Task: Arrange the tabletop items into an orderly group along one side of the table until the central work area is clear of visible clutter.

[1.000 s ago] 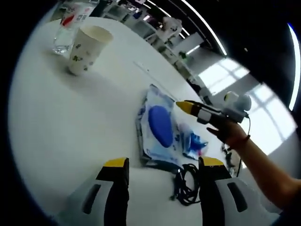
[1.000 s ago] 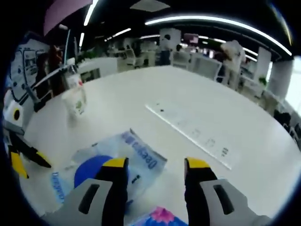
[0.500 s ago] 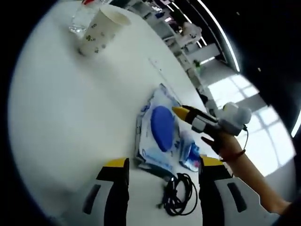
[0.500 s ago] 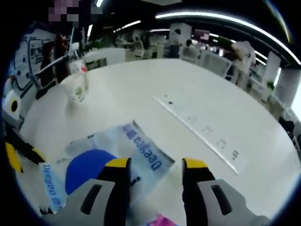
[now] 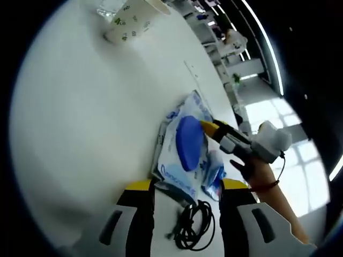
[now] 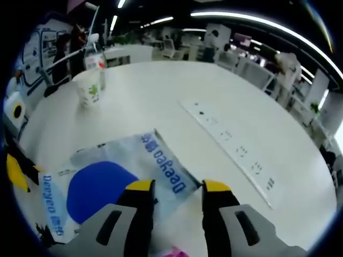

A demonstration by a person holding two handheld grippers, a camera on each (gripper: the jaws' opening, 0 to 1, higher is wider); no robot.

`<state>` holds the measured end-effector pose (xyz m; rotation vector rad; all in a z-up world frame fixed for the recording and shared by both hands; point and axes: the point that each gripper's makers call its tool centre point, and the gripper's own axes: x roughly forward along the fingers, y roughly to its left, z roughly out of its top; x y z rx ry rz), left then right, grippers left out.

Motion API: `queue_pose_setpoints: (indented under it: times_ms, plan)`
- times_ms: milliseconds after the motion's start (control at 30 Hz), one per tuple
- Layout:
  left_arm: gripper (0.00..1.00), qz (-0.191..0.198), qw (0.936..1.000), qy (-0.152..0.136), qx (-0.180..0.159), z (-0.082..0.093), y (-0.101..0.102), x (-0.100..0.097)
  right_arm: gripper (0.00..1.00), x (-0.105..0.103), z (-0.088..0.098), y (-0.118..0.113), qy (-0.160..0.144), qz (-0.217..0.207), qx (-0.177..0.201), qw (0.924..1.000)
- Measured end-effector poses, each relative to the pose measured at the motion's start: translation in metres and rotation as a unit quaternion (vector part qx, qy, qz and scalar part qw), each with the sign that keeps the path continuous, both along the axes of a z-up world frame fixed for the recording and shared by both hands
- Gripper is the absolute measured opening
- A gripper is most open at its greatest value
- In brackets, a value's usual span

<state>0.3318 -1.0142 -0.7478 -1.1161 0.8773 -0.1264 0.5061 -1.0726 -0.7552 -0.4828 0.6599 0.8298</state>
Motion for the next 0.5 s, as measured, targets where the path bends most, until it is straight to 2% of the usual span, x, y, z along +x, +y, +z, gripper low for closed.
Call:
queue_pose_setpoints:
  times_ms: [67, 133, 267, 400, 467, 500]
  plan:
    - [0.36, -0.003, 1.0, 0.002, -0.003, -0.002, -0.001, 0.001, 0.29, 0.0, 0.0, 0.0, -0.001, 0.002, -0.003, 1.0]
    - [0.32, -0.007, 0.9999, 0.004, 0.014, -0.004, 0.001, 0.001, 0.26, 0.001, 0.001, -0.001, -0.003, 0.002, -0.008, 1.0]
    - [0.28, -0.003, 0.9997, 0.022, 0.003, -0.008, -0.001, -0.001, 0.19, 0.002, 0.0, -0.004, -0.006, 0.002, -0.013, 0.9999]
    - [0.16, -0.002, 0.999, 0.039, 0.02, -0.016, 0.004, -0.003, 0.15, 0.002, 0.0, -0.006, -0.008, 0.003, -0.018, 0.9998]
    - [0.16, 0.006, 0.9991, 0.041, 0.007, -0.016, 0.003, -0.002, 0.13, 0.002, 0.0, -0.006, -0.01, 0.005, -0.021, 0.9997]
    - [0.16, 0.002, 0.9991, 0.04, 0.011, -0.016, 0.003, -0.003, 0.13, 0.001, 0.0, -0.007, -0.011, 0.006, -0.023, 0.9997]
